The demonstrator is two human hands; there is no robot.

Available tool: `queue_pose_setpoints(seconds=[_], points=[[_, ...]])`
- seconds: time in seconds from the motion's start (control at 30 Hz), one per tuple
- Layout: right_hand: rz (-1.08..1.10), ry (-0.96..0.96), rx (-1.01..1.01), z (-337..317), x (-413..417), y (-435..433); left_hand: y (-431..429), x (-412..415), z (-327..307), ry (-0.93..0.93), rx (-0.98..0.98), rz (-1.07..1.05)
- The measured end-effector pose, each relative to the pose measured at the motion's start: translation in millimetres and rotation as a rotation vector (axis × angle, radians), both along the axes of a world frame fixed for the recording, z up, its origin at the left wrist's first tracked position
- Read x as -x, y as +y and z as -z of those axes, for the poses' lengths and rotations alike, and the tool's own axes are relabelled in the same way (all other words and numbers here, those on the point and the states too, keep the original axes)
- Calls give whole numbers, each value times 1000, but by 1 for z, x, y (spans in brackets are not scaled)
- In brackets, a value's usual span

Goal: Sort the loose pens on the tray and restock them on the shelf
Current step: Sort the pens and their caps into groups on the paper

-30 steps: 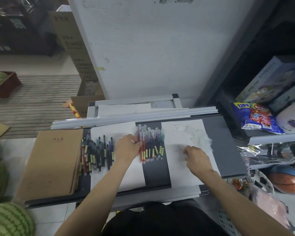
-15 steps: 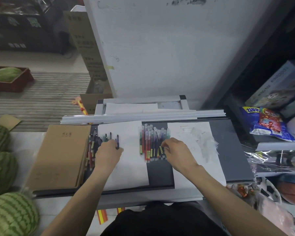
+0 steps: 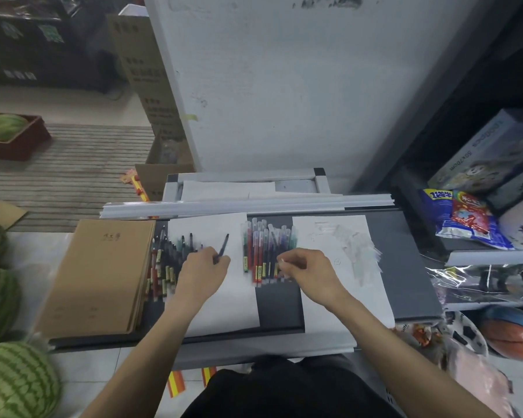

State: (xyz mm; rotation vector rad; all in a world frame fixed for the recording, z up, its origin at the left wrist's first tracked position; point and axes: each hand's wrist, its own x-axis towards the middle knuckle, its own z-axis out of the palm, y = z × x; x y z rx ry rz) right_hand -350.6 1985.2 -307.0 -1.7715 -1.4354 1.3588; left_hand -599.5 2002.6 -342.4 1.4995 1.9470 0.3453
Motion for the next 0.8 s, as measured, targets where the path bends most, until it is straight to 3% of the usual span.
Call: queue_pose_setpoints(seconds=[0.13,0.33,0.57,0.8], points=[[114,423,86,-22,-1,-6,-21,-15,-43,-308,-129,-2],[167,722,79,-55,-4,-12,-49,-21,-97,-358,-277,250],[25,539,-133,-85,-8,-19,-55,-12,-129,-314,-416,388],[-82,370,-220,-102,-13,-17,-57,-12,-138,-212,-472,436]])
